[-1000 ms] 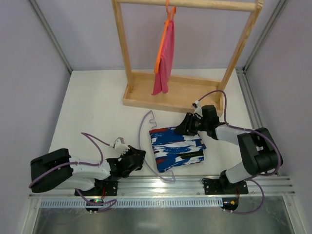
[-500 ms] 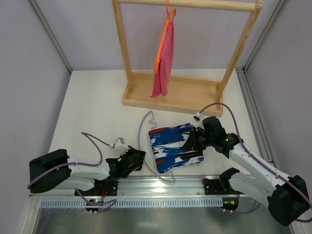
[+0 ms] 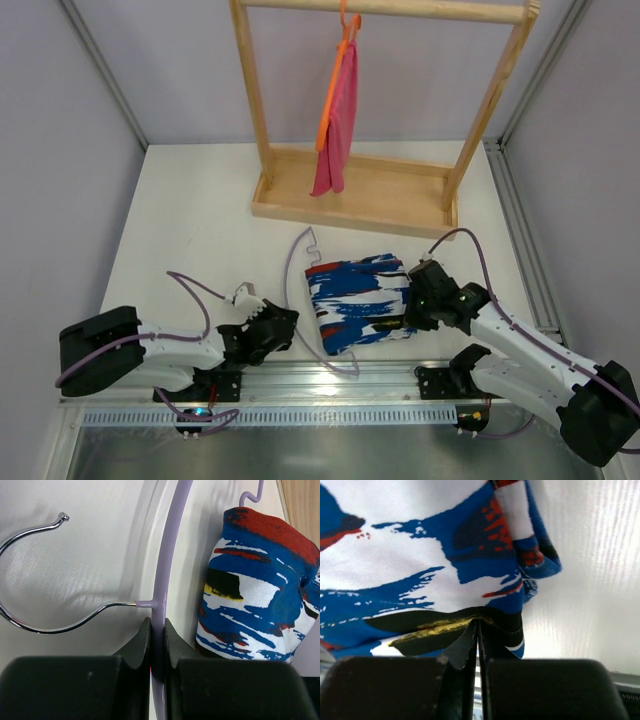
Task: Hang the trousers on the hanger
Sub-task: Pass the hanger from the left arm to the right
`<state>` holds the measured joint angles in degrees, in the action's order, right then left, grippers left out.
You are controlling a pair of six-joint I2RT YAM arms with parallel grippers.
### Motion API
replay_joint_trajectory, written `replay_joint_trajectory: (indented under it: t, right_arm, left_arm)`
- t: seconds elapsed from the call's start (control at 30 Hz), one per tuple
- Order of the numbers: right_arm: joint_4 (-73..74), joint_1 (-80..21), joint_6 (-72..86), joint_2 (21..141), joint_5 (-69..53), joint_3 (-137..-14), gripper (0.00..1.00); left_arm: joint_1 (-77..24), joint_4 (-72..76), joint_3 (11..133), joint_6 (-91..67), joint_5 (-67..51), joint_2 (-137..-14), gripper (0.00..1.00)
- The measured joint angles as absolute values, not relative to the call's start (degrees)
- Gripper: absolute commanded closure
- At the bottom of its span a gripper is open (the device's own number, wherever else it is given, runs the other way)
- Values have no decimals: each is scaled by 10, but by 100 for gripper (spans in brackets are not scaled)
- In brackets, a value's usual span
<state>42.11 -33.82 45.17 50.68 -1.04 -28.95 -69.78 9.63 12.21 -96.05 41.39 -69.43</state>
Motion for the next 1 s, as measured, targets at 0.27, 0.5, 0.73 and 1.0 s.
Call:
replay_joint_trajectory:
  t: [0.27,0.5,0.73,1.0]
  right_arm:
    - [467,-388,499,491,103,-323,80]
    - [454,-623,481,416,202,-430,48]
    - [369,-877,425,595,345,-470,31]
    - [276,-995,341,845,450,-541,30]
  left_arm:
    - [-708,43,125,-958,408,-658,99]
    - [-717,10,129,-957,409,-642,100]
    - [-722,-30,125,-951,401,-606,99]
    - [-724,-66,100,-941,393,-536,99]
